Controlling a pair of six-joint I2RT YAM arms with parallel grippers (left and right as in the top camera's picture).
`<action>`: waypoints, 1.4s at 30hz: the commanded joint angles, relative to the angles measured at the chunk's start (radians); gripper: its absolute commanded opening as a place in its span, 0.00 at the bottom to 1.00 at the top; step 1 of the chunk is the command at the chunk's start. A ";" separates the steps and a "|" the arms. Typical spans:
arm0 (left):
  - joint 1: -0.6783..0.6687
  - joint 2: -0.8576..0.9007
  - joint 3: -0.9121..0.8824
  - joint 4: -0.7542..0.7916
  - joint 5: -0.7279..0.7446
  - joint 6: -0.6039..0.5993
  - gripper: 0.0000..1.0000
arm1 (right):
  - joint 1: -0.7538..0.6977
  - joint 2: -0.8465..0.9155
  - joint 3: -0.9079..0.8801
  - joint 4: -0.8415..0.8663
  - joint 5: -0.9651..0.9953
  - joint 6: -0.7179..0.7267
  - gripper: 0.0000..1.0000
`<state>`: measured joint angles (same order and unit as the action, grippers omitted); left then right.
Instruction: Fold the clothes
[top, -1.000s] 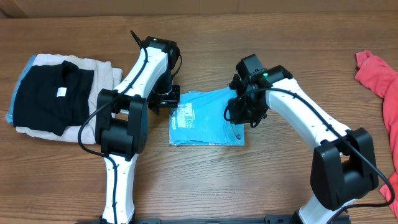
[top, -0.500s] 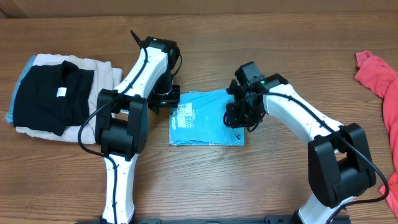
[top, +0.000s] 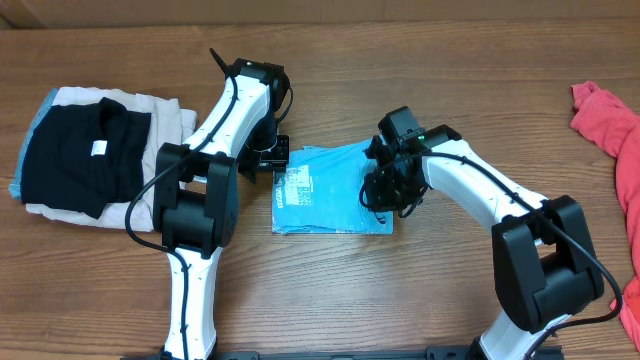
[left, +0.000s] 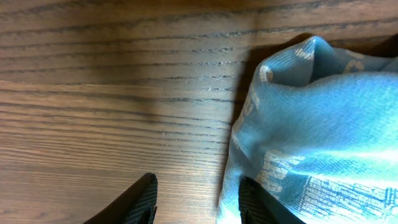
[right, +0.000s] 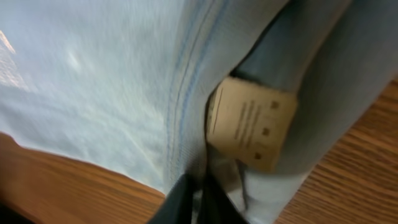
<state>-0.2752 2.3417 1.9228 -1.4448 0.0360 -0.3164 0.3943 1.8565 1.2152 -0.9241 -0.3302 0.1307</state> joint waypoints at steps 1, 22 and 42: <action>-0.008 0.009 -0.006 0.006 -0.010 -0.021 0.46 | 0.005 0.006 -0.019 0.003 -0.012 -0.007 0.04; -0.008 0.009 -0.006 0.006 -0.010 -0.021 0.46 | -0.126 0.006 0.113 -0.143 0.105 0.006 0.04; -0.008 -0.135 0.052 0.200 0.003 0.069 0.45 | -0.113 -0.026 0.166 -0.336 -0.012 -0.020 0.18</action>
<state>-0.2752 2.3016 1.9297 -1.3243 0.0360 -0.3008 0.2703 1.8580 1.3365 -1.2617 -0.2337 0.1375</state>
